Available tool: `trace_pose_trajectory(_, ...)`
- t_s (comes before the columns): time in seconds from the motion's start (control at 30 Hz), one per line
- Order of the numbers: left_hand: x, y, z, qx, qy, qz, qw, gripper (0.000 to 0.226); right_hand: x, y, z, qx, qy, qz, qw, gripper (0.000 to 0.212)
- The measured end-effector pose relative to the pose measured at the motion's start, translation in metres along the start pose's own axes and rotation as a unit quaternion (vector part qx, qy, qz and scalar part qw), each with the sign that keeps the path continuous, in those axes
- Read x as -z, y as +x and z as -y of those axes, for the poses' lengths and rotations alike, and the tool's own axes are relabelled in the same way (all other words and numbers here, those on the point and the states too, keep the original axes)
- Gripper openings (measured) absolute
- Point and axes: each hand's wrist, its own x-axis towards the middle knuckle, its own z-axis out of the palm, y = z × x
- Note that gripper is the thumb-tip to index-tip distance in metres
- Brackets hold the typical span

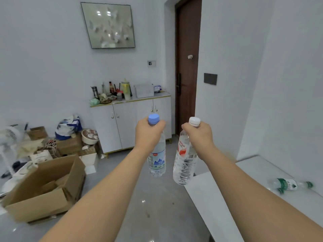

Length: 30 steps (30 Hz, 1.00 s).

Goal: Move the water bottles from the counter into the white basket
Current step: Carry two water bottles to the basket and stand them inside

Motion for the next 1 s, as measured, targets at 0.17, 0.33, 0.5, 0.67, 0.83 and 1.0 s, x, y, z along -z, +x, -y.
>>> trace_pose_trajectory(0.17, 0.048, 0.013, 0.004, -0.003, 0.009, -0.038, 0.999, 0.017, -0.051, -0.004, 0.012, 0.009, -0.014, 0.047, 0.999, 0.012)
trace_pose_trajectory(0.33, 0.085, 0.032, 0.012, -0.002, 0.006, -0.048, 0.999, 0.015, -0.088, -0.001, 0.021, 0.015, -0.017, 0.067, 0.998, 0.012)
trace_pose_trajectory(0.5, 0.106, 0.065, 0.025, -0.009, 0.006, -0.064, 0.998, 0.031, -0.121, 0.016, 0.025, 0.021, -0.018, 0.072, 0.997, 0.012)
trace_pose_trajectory(0.67, 0.108, 0.107, 0.039, -0.008, 0.005, -0.061, 0.998, 0.03, -0.144, 0.048, 0.025, 0.031, -0.022, 0.065, 0.997, 0.011)
trace_pose_trajectory(0.83, 0.093, 0.166, 0.062, 0.005, 0.011, -0.073, 0.997, 0.032, -0.169, 0.099, 0.007, 0.025, -0.033, 0.061, 0.997, 0.011)
trace_pose_trajectory(1.0, 0.069, 0.233, 0.089, 0.004, 0.014, -0.082, 0.997, 0.017, -0.195, 0.168, -0.016, 0.029, -0.034, 0.071, 0.996, 0.013)
